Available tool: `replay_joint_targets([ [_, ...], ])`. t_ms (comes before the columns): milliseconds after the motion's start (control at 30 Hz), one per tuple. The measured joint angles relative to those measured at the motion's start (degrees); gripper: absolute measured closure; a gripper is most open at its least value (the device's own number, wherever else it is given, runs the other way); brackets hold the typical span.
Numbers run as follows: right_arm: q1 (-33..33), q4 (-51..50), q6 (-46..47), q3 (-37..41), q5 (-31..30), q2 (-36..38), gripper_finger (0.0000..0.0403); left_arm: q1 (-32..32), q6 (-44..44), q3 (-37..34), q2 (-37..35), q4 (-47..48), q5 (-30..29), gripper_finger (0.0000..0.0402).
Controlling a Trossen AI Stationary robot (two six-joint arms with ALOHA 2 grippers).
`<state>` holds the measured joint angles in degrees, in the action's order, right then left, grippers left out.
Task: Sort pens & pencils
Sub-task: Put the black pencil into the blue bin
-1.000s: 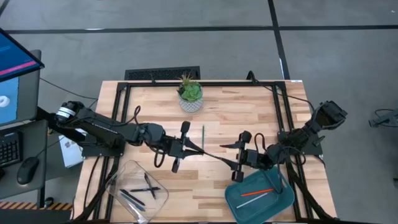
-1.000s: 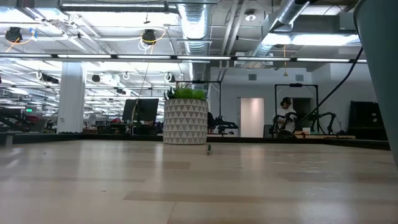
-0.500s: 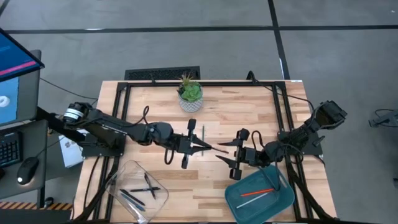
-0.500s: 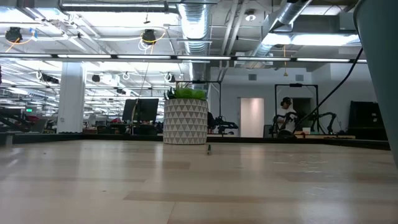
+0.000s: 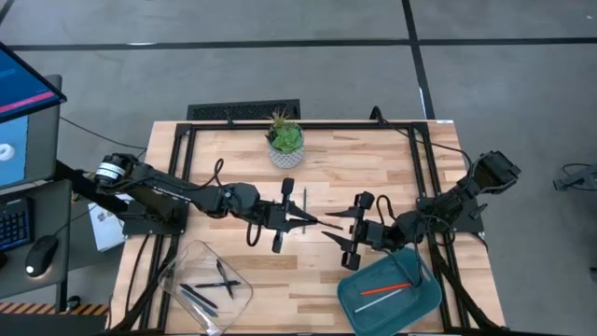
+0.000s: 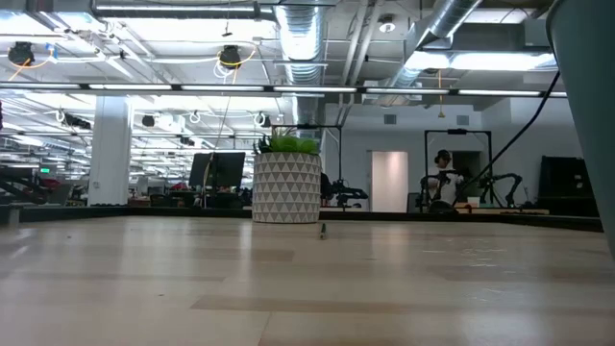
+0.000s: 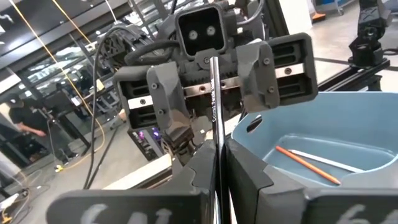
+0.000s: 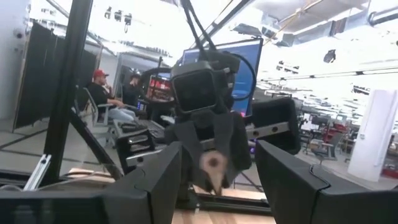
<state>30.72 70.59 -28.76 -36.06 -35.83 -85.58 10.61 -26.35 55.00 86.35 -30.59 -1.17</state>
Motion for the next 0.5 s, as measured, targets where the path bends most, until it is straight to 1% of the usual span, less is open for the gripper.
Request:
replay_joint_targets([
  [167, -0.2, -3.8, 0.2, -1.2, 0.0, 0.0, 0.0175, 0.0, 0.0, 0.0, 0.0, -0.5, 0.8, 0.0388],
  [500, -0.1, -4.1, 0.2, -1.4, -0.1, 0.0, 0.0181, 0.0, -0.3, 0.0, 0.0, -1.0, 1.0, 0.0388],
])
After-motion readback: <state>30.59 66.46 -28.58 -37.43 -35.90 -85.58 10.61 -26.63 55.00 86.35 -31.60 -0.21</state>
